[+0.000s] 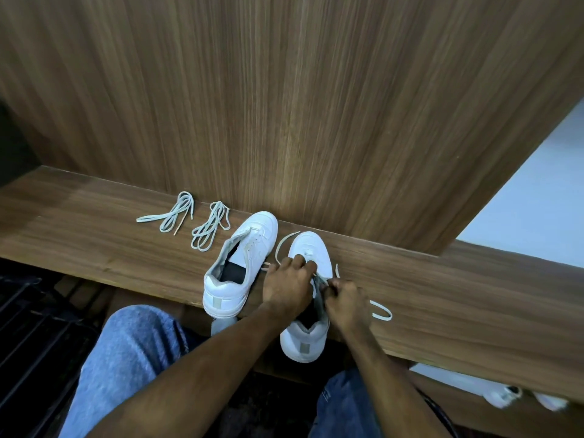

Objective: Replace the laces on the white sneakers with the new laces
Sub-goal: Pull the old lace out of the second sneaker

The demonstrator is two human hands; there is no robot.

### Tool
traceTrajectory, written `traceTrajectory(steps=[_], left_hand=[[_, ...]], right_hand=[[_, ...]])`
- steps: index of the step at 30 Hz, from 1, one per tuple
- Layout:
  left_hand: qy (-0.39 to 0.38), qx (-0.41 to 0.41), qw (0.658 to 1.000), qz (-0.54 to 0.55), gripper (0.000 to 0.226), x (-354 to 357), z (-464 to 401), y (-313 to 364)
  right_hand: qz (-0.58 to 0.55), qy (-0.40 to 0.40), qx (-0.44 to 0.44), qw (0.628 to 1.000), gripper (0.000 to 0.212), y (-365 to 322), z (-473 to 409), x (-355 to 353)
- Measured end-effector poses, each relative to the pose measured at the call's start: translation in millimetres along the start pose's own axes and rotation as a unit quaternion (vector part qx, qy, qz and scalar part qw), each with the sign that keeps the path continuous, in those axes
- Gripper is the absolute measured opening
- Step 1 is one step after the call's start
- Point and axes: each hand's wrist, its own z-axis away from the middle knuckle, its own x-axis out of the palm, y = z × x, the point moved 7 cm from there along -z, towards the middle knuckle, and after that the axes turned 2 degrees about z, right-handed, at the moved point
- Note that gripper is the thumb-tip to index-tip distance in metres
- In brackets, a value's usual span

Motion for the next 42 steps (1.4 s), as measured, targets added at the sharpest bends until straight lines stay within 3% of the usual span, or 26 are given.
traceTrajectory(steps=[4, 6, 7, 9, 10, 11, 13, 16, 18, 20, 22, 25, 27, 30, 31, 32, 33, 35, 38, 40, 42], left_hand=[[0.001, 0.015, 0.999, -0.036, 0.021, -12, -12, 4], [0.006, -0.054, 0.998, 0.043, 0.022, -16, -17, -8], [0.015, -0.130, 0.981, 0.140, 0.023, -15, -18, -23], [0.024, -0.265, 0.896, 0.355, 0.017, -6, -14, -51], [0.027, -0.296, 0.860, 0.414, 0.012, 0, -12, -59], [0.018, -0.303, 0.856, 0.418, 0.009, 1, -9, -62], [0.010, -0.271, 0.889, 0.370, 0.015, -1, -8, -61], [0.045, -0.136, 0.947, 0.288, 0.027, -17, -15, -42], [0.011, -0.032, 0.983, 0.179, 0.033, -15, -20, -21], [-0.025, 0.036, 0.999, 0.024, 0.035, -8, -22, -6], [-0.011, 0.054, 0.997, -0.055, 0.028, -7, -21, 1], [0.025, -0.015, 0.999, 0.035, 0.020, -18, -22, -8], [0.076, -0.143, 0.962, 0.219, 0.016, -25, -20, -31], [0.189, -0.315, 0.790, 0.490, 0.013, -34, -14, -70], [0.212, -0.339, 0.753, 0.523, 0.012, -37, -14, -77], [0.214, -0.341, 0.744, 0.533, 0.010, -39, -16, -80], [0.200, -0.331, 0.765, 0.515, 0.007, -42, -18, -79], [0.158, -0.271, 0.853, 0.418, 0.023, -44, -22, -70], [0.100, -0.074, 0.967, 0.222, 0.036, -38, -27, -36], [0.020, 0.012, 0.996, 0.083, 0.034, -21, -26, -15], [-0.012, 0.045, 0.999, -0.013, 0.034, -9, -23, -4]], right_hand=[[-0.005, 0.001, 0.004, 1.000, 0.020, 0, 0, -1], [-0.011, 0.006, 0.010, 1.000, 0.018, 2, 0, 1], [-0.016, 0.006, 0.012, 1.000, 0.017, 3, 0, 2], [-0.022, 0.007, 0.017, 1.000, 0.016, 4, 0, 3], [-0.020, 0.006, 0.019, 1.000, 0.017, 4, 0, 3], [-0.018, 0.005, 0.017, 1.000, 0.018, 3, 0, 4], [-0.021, 0.003, 0.013, 1.000, 0.020, 4, -1, 5], [-0.024, 0.000, 0.018, 1.000, 0.020, 4, -1, 4], [-0.023, -0.003, 0.020, 1.000, 0.020, 3, -1, 3], [-0.020, -0.002, 0.015, 1.000, 0.020, 2, 0, 1], [-0.028, -0.003, 0.007, 1.000, 0.020, 2, 0, 2], [-0.038, -0.003, 0.009, 0.999, 0.020, 3, 1, 3], [-0.044, -0.002, 0.006, 0.999, 0.019, 2, 2, 2], [-0.039, 0.002, 0.005, 0.999, 0.019, 1, 2, 1], [-0.039, 0.000, 0.005, 0.999, 0.020, 1, 1, 1], [-0.039, -0.002, 0.007, 0.999, 0.020, 1, 1, 1], [-0.037, -0.003, 0.010, 0.999, 0.019, 2, 1, 1], [-0.040, -0.004, 0.015, 0.999, 0.019, 3, 1, 2], [-0.051, -0.008, 0.020, 0.998, 0.018, 3, 1, 4], [-0.049, -0.005, 0.020, 0.999, 0.017, 3, 1, 3], [-0.048, -0.006, 0.019, 0.999, 0.018, 3, 2, 3]])
